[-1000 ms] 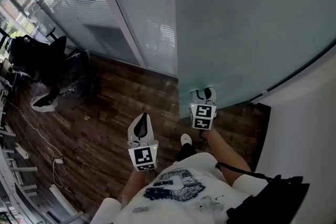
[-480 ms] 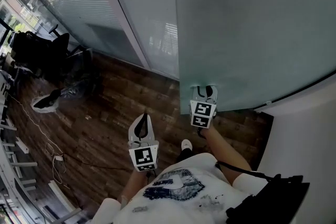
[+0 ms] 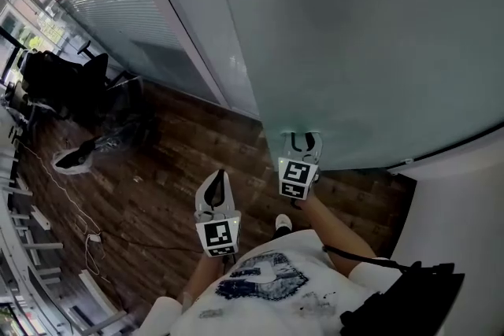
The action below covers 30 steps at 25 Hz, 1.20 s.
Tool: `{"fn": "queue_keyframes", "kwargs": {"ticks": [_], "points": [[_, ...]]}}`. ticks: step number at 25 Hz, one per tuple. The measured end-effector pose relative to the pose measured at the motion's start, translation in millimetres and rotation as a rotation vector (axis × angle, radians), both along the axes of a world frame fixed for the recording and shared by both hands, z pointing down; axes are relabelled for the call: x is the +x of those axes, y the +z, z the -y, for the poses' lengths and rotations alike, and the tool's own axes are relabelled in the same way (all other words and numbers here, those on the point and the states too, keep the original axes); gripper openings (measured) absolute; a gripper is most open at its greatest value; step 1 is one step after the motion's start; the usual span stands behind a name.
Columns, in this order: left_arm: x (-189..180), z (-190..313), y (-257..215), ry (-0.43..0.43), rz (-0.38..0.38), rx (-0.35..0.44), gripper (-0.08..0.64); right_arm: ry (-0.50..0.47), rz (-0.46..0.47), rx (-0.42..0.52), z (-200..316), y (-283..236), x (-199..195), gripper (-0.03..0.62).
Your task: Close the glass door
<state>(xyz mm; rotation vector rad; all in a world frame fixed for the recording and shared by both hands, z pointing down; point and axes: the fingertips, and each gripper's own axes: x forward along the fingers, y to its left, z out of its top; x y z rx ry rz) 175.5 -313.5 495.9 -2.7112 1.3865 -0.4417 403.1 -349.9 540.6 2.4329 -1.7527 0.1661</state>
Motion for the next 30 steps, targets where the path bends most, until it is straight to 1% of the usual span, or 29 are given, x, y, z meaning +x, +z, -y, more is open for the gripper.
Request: {"fn": "queue_keyframes", "kwargs": {"ticks": [8, 11, 13, 17, 22, 27, 30], "points": [[0, 15, -10, -0.034, 0.040, 0.023, 0.003, 0.015, -0.011, 0.003, 15, -2, 4, 0.126], [2, 21, -10, -0.031, 0.043, 0.023, 0.003, 0.020, -0.023, -0.001, 19, -5, 8, 0.126], [6, 28, -10, -0.020, 0.037, 0.023, 0.003, 0.028, -0.021, 0.012, 23, -6, 10, 0.126], [20, 52, -1, 0.032, 0.024, 0.008, 0.003, 0.054, -0.027, 0.020, 32, -8, 17, 0.127], [50, 93, 7, 0.125, -0.013, -0.006, 0.003, 0.089, -0.022, 0.025, 39, -4, 28, 0.127], [79, 141, 8, 0.229, -0.023, -0.017, 0.003, 0.125, -0.022, 0.030, 55, -2, 44, 0.127], [89, 164, 11, 0.282, -0.024, -0.040, 0.003, 0.149, -0.033, 0.052, 63, -4, 53, 0.127]]}}
